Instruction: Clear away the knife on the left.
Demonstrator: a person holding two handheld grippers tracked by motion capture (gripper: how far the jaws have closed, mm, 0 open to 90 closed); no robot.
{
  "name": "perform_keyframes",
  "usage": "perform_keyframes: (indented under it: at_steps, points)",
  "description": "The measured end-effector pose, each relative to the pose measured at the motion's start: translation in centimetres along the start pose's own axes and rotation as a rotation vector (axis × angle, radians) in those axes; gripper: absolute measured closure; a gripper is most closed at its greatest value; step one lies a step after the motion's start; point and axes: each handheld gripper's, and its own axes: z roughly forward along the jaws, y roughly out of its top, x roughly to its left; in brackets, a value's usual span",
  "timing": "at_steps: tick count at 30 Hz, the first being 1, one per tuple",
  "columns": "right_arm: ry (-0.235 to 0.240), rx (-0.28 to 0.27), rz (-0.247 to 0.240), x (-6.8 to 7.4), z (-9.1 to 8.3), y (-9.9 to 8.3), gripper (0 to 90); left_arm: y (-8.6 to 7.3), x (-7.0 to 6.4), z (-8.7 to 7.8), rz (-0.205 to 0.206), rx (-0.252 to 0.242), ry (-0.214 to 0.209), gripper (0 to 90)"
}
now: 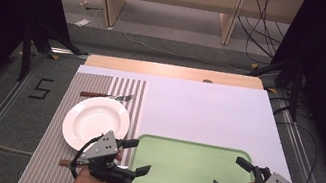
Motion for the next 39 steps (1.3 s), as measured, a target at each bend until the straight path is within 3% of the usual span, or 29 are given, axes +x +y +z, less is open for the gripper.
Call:
perform_keyframes:
  at_steps: [11,17,25,35,39]
  points:
    - [0.001,-0.002,-0.003,0.1,0.0,0.0,5.6,0.1,0.3,-0.3,0.003,0.023,-0.013,15.5]
    - [0.003,0.0,-0.004,0.1,0.0,0.0,5.6,0.3,0.7,-0.5,0.01,0.045,0.001,15.6]
    - [0.003,0.001,-0.005,0.1,0.0,0.0,5.6,0.1,0.9,-0.4,0.053,0.123,0.032,15.6]
    - [0.004,0.001,-0.005,0.1,0.0,0.0,5.6,0.0,1.3,-0.5,0.063,0.193,0.03,15.7]
    - [0.005,0.003,-0.005,0.1,0.1,0.0,5.7,0.0,1.7,-0.7,0.067,0.253,0.034,15.7]
